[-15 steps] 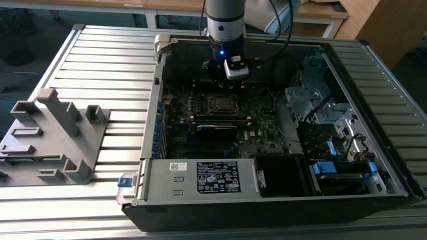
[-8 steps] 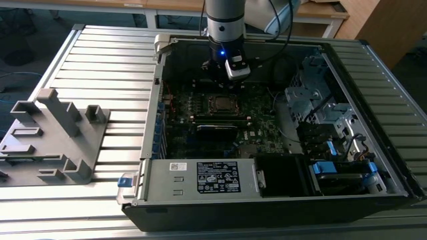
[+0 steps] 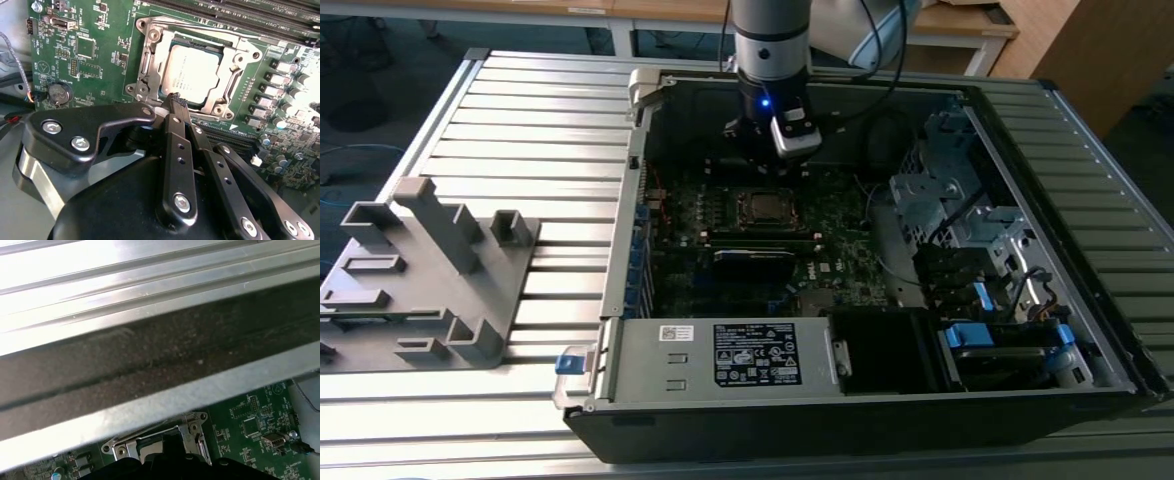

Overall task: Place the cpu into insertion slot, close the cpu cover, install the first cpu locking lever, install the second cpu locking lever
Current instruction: 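Install the first cpu locking lever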

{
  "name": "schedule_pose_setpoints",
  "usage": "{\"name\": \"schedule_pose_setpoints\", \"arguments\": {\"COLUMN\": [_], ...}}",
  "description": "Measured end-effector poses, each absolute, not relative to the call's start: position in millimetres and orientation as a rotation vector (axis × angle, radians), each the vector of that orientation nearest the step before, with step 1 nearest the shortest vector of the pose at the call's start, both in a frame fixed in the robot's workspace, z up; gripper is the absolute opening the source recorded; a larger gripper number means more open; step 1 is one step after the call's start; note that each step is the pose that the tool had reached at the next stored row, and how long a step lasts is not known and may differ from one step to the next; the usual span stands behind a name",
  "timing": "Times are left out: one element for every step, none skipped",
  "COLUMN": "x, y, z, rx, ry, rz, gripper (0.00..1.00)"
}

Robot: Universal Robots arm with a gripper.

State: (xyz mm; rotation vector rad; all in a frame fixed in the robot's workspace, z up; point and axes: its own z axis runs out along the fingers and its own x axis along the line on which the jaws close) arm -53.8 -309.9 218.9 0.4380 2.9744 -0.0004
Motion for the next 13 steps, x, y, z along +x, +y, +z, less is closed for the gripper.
{"name": "schedule_pose_setpoints", "arguments": {"x": [-53.8, -53.8, -53.7, -53.5, -53.6, -53.6, -53.6, -53.6, -53.6, -53.6, -53.5, -53.5, -53.5], "y": [-309.9, -309.9, -309.9, -309.8, -309.8, -309.8, -309.9, -309.9, -309.9, -309.9, -309.9, -309.9, -309.9], "z": [220.0, 220.8, 221.4, 221.4, 221.4, 221.4, 221.4, 221.5, 221.5, 221.5, 221.3, 221.2, 221.2], "rx": [0.438, 0.438, 0.438, 0.438, 0.438, 0.438, 0.438, 0.438, 0.438, 0.438, 0.438, 0.439, 0.439], "ry": [2.974, 2.974, 2.975, 2.974, 2.974, 2.974, 2.975, 2.975, 2.975, 2.977, 2.98, 2.985, 2.986], "rz": [0.0, 0.0, -0.001, 0.0, 0.0, 0.0, 0.0, 0.0, 0.0, -0.001, -0.002, -0.003, -0.003], "gripper": [0.1, 0.1, 0.1, 0.1, 0.1, 0.1, 0.1, 0.1, 0.1, 0.1, 0.1, 0.1, 0.1]}}
